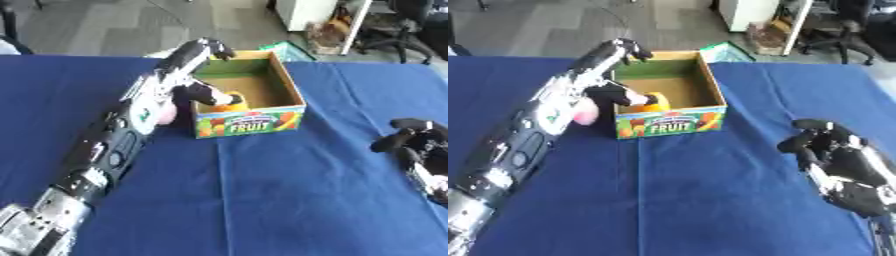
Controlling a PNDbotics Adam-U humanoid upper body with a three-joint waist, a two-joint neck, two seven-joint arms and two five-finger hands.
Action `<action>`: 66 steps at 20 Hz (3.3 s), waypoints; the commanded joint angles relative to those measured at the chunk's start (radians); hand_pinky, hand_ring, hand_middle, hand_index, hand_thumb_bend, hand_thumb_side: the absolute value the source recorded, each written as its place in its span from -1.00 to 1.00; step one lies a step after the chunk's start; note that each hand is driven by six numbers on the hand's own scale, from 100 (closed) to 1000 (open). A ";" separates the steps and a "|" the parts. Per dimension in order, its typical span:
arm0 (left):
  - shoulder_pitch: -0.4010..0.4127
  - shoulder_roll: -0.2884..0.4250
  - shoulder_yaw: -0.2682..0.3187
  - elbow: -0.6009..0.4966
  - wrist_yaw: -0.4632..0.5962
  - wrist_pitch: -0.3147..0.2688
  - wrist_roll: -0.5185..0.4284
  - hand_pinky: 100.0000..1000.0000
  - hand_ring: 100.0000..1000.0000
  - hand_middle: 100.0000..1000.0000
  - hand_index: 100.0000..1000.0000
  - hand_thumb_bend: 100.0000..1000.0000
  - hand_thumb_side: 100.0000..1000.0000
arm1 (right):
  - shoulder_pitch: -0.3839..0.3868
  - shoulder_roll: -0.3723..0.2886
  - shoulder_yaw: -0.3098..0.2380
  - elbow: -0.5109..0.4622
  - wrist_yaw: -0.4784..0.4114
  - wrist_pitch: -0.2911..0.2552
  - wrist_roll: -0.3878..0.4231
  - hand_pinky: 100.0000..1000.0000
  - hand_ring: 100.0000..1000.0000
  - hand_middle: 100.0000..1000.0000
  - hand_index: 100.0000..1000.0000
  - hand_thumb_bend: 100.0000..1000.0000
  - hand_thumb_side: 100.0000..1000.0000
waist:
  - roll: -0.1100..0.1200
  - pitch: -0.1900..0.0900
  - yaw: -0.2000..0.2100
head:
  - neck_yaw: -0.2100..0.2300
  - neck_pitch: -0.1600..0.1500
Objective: Pick up objects on the table and place them in the box.
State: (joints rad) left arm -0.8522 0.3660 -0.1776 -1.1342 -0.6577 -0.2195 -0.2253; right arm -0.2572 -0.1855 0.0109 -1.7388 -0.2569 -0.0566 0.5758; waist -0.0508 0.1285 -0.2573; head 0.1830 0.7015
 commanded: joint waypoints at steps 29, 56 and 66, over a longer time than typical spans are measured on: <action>0.107 0.099 0.071 0.124 -0.236 0.134 -0.136 0.14 0.14 -0.09 0.23 0.00 -0.80 | -0.010 -0.016 -0.020 -0.002 0.008 -0.006 -0.008 0.46 0.31 -0.09 0.56 -1.00 -0.98 | -0.002 -0.012 0.014 | -0.045 -0.004; 0.091 0.107 0.050 -0.021 -0.038 0.213 0.215 -0.18 -0.19 -0.61 -0.30 -1.00 -0.88 | -0.010 -0.014 -0.021 -0.001 0.007 -0.003 -0.008 0.46 0.31 -0.09 0.56 -1.00 -0.98 | 0.000 -0.015 0.008 | -0.054 -0.004; 0.016 0.071 0.035 -0.028 0.016 0.224 0.171 -0.15 -0.13 -0.50 -0.20 -0.87 -0.94 | -0.010 -0.014 -0.013 0.000 0.004 -0.001 -0.001 0.46 0.31 -0.09 0.56 -1.00 -0.96 | -0.004 -0.019 0.001 | -0.043 -0.001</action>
State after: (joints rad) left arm -0.8093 0.4329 -0.1405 -1.1583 -0.6354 0.0091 -0.0523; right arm -0.2553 -0.1862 -0.0022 -1.7305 -0.2493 -0.0565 0.5707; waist -0.0552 0.1257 -0.2543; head 0.1357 0.7019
